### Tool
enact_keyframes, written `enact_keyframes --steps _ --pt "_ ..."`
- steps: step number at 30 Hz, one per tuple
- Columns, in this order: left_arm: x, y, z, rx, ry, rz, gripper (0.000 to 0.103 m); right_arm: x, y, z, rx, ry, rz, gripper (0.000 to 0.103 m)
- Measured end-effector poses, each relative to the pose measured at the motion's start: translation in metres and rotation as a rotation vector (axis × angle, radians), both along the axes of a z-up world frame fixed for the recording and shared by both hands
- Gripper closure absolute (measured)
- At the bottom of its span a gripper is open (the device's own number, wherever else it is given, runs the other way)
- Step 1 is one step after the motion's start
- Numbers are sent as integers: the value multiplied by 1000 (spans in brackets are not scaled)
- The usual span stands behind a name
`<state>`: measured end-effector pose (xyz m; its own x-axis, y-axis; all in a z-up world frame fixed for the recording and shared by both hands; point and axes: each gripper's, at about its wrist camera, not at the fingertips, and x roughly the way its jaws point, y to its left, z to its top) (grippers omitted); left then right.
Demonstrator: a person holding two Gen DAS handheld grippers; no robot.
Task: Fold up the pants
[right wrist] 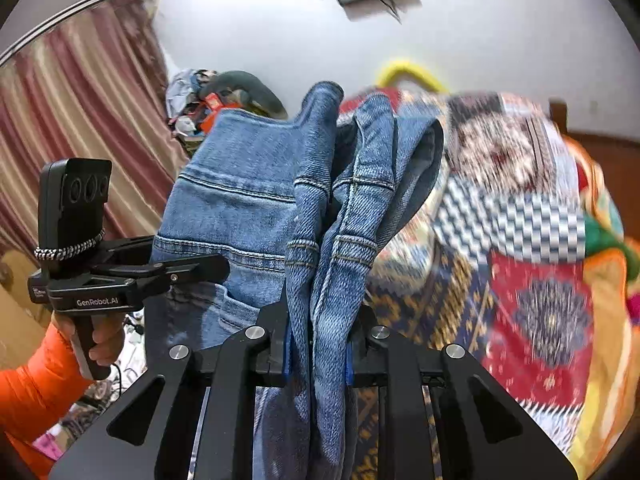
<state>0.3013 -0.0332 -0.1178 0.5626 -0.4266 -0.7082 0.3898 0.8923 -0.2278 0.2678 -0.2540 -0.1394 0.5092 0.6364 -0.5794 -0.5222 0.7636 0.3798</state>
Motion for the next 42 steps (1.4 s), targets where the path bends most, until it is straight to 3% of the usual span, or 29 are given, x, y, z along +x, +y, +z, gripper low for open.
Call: enact_keyframes --steps 10,19,23,31,37,42 --pt "10 66 44 22 -157 136 64 24 58 45 11 -136 56 87" --pt "59 132 42 3 -179 257 64 81 125 50 19 -162 105 87" --pt "94 160 22 -25 -138 319 64 104 148 38 21 -131 108 87" --pt "161 182 -39 34 -48 369 64 163 184 -7 -9 -3 79 87" --pt "212 196 -98 7 71 433 64 205 205 -47 -77 87 52 87" --pt "245 197 -135 12 162 442 62 232 214 -82 -190 172 36 86"
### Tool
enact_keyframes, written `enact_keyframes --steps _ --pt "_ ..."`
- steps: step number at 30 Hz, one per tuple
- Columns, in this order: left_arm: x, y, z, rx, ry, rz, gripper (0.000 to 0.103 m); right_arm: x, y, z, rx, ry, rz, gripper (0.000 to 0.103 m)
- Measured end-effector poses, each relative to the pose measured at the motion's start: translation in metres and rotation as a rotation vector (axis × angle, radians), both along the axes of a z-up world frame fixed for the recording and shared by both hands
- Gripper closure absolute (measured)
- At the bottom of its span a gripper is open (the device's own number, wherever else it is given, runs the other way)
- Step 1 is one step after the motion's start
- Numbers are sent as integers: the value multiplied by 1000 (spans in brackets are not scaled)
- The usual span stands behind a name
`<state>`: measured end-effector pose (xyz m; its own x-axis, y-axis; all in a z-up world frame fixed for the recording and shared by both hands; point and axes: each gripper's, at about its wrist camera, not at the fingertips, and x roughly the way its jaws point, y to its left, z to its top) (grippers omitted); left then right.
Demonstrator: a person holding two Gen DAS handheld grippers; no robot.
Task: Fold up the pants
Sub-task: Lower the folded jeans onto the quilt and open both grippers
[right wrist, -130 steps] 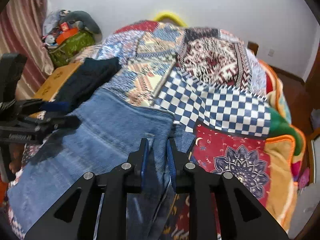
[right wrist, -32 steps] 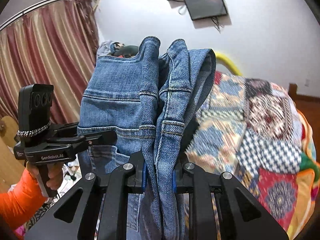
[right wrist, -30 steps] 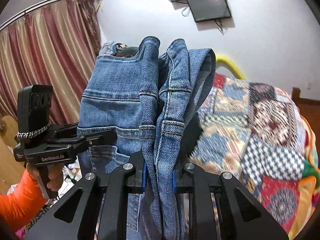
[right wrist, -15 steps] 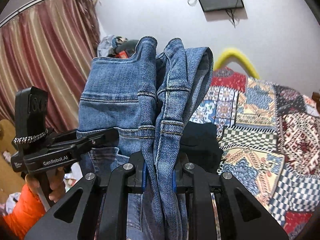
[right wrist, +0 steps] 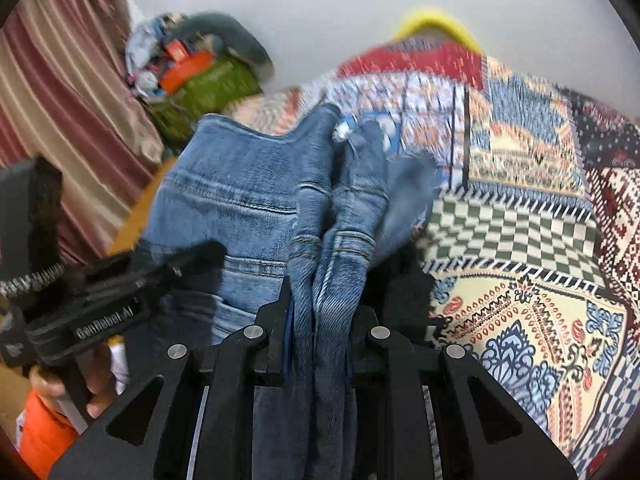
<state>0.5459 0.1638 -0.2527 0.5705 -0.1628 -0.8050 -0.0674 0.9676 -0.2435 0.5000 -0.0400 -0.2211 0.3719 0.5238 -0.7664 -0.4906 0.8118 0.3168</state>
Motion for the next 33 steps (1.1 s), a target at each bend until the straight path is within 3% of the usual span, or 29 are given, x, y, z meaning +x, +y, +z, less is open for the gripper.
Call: enact_keyframes --steps 2,4,7,13,22,27,33 --pt "8 3 -17 -19 57 14 57 4 -1 -12 -29 20 5 81" --pt "5 6 -18 -26 49 26 54 1 -6 -14 -26 33 8 78" --pt "-9 8 -7 -11 32 48 53 -9 -17 -7 -25 8 4 77" --pt "-45 7 33 104 -23 29 53 -39 -39 27 -42 -99 -5 76" --pt "-146 -25 142 151 -247 -31 53 -111 -64 114 44 -294 -4 72" --pt "-215 -46 202 160 -389 -42 53 -172 -79 167 102 -444 9 71" --pt "-308 -75 255 240 -576 -46 53 -250 -101 214 204 -591 19 71"
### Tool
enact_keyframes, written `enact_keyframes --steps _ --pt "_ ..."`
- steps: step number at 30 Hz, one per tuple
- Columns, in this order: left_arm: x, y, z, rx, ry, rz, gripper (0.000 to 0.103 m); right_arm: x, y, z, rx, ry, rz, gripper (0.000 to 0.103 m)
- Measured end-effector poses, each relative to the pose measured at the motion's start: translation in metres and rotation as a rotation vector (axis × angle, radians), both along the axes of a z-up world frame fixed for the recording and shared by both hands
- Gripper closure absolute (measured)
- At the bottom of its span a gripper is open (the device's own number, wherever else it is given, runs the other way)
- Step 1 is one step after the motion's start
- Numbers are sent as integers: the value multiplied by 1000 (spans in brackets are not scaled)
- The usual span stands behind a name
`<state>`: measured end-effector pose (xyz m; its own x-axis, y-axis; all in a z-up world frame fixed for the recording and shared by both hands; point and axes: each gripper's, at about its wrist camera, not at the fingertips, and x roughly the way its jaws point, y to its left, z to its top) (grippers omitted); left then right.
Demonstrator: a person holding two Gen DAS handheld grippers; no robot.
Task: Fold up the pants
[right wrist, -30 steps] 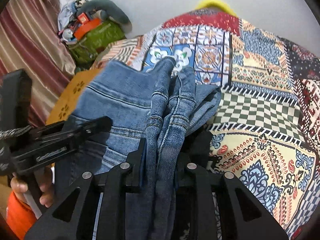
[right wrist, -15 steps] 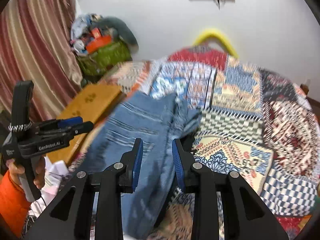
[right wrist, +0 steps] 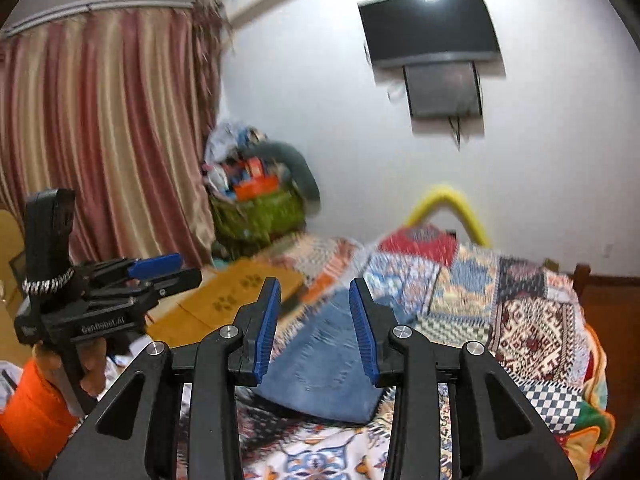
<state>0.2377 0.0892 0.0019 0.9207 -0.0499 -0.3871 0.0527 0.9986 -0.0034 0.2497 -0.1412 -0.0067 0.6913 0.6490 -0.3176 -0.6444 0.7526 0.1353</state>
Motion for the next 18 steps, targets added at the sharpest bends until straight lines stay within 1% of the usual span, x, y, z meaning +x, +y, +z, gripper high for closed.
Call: enact_keyframes --steps 4,7,9,10,11,12,13,14,15,16,18 --pt "-55 -13 17 1 -97 -2 52 -46 -8 14 37 -95 7 70" --pt "-87 -22 19 18 -160 14 50 -74 -12 16 62 -134 12 59" --pt "-104 -26 18 10 -185 22 42 -90 -14 13 72 -155 5 58" --pt "-112 -27 17 3 -200 24 40 -97 -14 11 72 -164 -2 55" --pt "-117 -28 15 1 -211 28 36 -101 -13 9 70 -168 -7 47" --pt "-121 -30 13 3 -220 31 30 -105 -13 7 69 -176 -17 42" --pt "-125 -30 12 6 -229 36 26 -109 -12 5 69 -187 -29 33" --pt "-132 -31 10 6 -236 44 14 -114 -11 4 66 -205 -49 26" --pt "-136 -32 9 4 -240 50 4 -116 -10 3 63 -216 -63 22" --pt "-139 -31 7 0 -249 60 2 -120 -10 3 59 -225 -77 18" --pt "-144 -31 5 -3 -263 73 1 -123 -9 3 54 -229 -91 15"
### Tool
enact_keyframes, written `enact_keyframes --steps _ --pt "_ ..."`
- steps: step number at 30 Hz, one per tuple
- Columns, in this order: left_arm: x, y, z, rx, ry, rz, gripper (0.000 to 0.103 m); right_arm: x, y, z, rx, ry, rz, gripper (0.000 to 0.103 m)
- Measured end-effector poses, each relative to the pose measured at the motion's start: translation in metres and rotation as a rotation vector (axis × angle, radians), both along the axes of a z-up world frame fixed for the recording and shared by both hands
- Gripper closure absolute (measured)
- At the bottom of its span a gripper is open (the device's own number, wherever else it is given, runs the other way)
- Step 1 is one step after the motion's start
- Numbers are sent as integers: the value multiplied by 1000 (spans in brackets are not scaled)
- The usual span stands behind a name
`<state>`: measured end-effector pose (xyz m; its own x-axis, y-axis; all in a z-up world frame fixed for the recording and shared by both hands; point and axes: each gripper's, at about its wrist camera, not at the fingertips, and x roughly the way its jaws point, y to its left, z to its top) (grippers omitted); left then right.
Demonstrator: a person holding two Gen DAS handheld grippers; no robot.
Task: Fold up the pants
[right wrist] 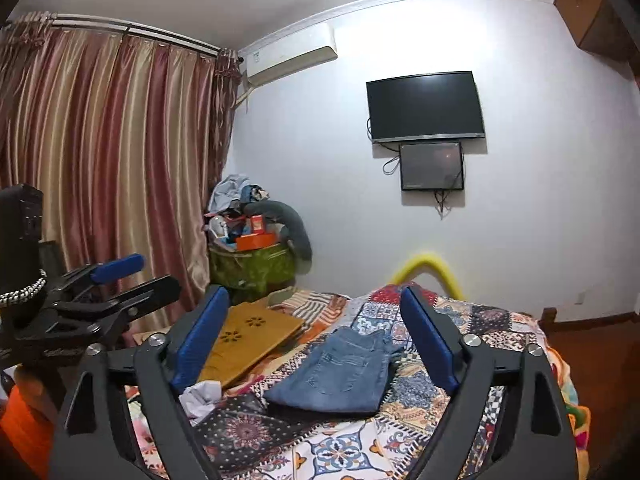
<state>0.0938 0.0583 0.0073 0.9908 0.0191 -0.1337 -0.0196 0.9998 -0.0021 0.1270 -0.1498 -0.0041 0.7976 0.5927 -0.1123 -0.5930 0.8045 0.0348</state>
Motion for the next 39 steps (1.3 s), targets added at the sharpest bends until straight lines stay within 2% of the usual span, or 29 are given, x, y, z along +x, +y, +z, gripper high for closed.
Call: enact_keyframes --steps 2,3,17,39 --pt "-2 0 -1 7 2 5 1 1 2 -1 -4 6 -21 2" --pt "-2 0 -2 8 4 5 1 1 1 -1 -3 6 -32 0" --pt "0 -1 -8 -18 16 -6 0 -5 -11 -10 16 19 -53 0" --pt "7 7 -16 -54 50 3 0 -6 -5 -12 -3 65 -65 0"
